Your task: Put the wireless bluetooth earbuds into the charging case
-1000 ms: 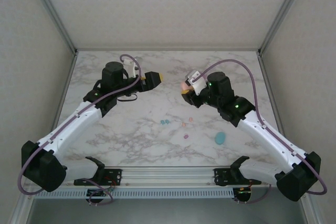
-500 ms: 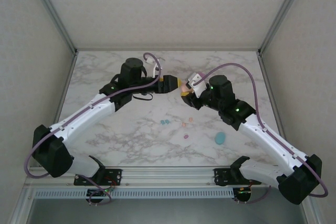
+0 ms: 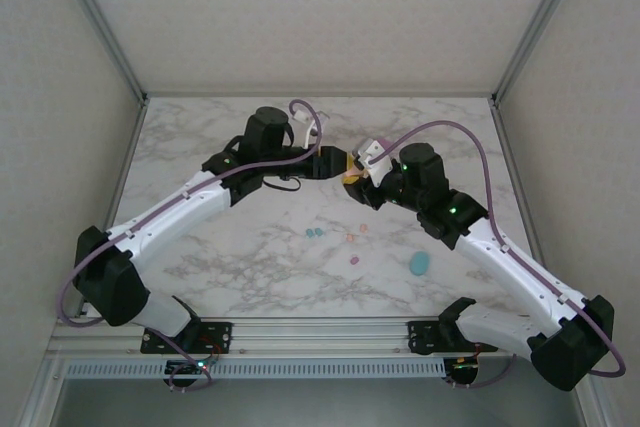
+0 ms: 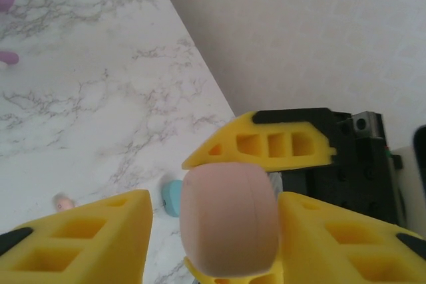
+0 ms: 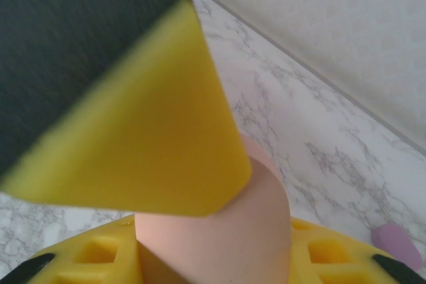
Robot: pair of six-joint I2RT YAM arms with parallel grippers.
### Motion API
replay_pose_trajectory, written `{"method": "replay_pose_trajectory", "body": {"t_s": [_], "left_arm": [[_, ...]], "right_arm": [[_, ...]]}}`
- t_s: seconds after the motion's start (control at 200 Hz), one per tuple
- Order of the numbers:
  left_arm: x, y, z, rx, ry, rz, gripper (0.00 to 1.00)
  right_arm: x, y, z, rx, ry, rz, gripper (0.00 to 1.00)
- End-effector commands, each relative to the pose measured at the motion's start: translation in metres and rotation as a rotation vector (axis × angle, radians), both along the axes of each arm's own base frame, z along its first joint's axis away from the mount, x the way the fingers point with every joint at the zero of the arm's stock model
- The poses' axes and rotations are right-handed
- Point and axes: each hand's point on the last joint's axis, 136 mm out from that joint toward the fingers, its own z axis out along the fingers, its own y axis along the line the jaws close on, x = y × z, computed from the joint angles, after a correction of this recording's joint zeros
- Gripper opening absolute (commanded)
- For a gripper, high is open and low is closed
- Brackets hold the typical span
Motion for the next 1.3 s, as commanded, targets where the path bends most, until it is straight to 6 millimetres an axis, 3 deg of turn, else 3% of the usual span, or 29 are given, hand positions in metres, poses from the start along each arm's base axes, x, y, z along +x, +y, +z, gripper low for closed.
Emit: {"method": "replay_pose_trajectory", "body": {"t_s": [0.0,0.315,0.43,0.501,0.641,0.741,0.866,1.151,1.296], "left_arm": [[-0.007,-0.007,0.005,0.000,0.001,-0.045,0.47],[-0.010,-0.007,0.003,0.016,0.008,-0.066,0.28],[-0.008,-0.005,0.008,0.010,-0.002,-0.041,0.17],[-0.005,0.000,0.014,0.003,-0.023,-0.001,0.16],[0.002,0.017,0.032,-0.041,-0.051,0.111,0.16],[0.005,0.027,0.045,-0.120,-0.029,0.171,0.16],[0.005,0.033,0.049,-0.169,0.034,0.202,0.15],[-0.001,0.023,0.056,-0.264,0.176,0.145,0.15],[-0.001,0.020,0.057,-0.302,0.207,0.137,0.15]], "right_arm": [[-0.006,0.004,0.012,0.043,-0.030,0.025,0.25],[-0.004,0.002,0.014,0.052,-0.035,0.007,0.26],[0.000,-0.004,0.015,0.048,-0.045,-0.037,0.35],[-0.002,-0.010,0.016,0.046,-0.052,-0.057,0.44],[-0.009,-0.024,0.024,0.088,-0.178,-0.082,0.52],[-0.011,-0.033,0.023,0.094,-0.325,-0.089,0.69],[-0.011,-0.032,0.008,-0.013,-0.326,-0.046,0.68],[-0.016,-0.011,0.056,0.241,-0.372,0.088,0.70],[-0.016,-0.001,0.061,0.260,-0.350,0.175,0.70]]}}
